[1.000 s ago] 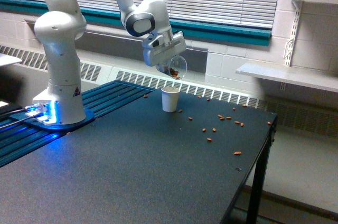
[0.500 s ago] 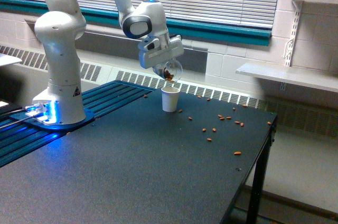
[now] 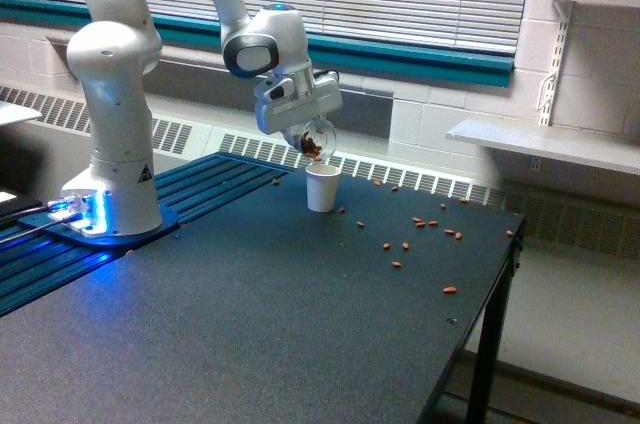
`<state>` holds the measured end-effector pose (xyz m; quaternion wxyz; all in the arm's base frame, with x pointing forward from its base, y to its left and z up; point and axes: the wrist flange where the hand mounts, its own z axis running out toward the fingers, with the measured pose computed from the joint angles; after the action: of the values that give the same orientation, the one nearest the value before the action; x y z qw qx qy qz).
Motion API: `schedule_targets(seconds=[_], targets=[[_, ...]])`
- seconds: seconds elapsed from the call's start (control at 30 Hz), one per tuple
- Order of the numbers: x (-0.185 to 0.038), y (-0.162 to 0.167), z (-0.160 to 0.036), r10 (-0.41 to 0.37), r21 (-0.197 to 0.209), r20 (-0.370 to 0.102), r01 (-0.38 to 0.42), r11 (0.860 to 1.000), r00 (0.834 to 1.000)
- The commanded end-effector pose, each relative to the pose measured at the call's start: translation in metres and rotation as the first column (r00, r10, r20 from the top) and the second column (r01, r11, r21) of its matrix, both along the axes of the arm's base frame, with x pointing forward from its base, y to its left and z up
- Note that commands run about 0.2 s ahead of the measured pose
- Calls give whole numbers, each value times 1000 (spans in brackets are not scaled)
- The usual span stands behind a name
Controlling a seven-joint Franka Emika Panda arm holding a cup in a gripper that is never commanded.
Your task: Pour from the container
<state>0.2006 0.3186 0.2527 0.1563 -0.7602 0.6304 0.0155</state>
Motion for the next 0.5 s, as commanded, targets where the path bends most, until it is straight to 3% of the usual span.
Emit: schedule_targets(seconds=[0.03,0.23,0.5], targets=[[10,-1,17,21,24,62,-23,999,998],[13,-1,28,22,35,85,-25,999,996],[11,-1,30,26,52,75,-30,998,997]])
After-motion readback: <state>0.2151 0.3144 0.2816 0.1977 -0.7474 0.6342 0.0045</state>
